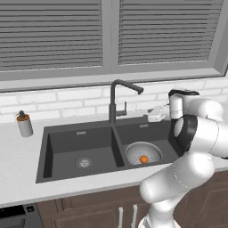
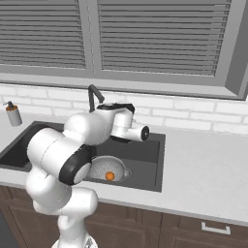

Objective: Put the colander in the sink, put the tangerine in the colander, and turn on the sink faucet and pour water over the colander.

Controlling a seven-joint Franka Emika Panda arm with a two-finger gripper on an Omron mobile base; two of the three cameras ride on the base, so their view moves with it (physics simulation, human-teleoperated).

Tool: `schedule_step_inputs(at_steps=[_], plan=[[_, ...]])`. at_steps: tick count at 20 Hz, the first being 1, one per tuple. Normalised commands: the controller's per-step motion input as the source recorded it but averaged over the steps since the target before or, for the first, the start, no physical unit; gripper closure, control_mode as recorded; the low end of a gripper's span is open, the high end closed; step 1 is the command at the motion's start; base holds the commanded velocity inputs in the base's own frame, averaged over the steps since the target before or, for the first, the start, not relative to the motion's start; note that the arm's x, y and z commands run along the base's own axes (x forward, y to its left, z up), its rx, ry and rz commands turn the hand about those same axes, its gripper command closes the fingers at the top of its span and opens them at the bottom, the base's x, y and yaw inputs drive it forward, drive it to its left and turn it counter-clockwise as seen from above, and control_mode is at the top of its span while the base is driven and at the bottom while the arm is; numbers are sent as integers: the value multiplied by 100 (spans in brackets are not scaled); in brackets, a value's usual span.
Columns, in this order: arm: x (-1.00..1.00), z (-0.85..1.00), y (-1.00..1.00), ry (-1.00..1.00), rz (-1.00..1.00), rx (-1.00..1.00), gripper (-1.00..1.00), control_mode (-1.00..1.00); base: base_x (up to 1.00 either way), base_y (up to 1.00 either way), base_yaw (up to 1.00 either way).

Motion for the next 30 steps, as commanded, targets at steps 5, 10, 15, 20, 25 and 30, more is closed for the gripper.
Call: schedule_step_inputs(at_steps=[5,10,15,20,25,30], plan=[[1,-10,0,-13,9,0,-100,-100,0,0,0],[2,-3,1,-10,7,0,-100,-100,0,0,0],[3,0,7,-3,3,0,-100,-100,0,0,0],[5,0,12,0,1,0,-100,-100,0,0,0],[19,0,12,0,0,0,-100,-100,0,0,0],[22,-5,15,0,0,0,-100,-100,0,0,0]])
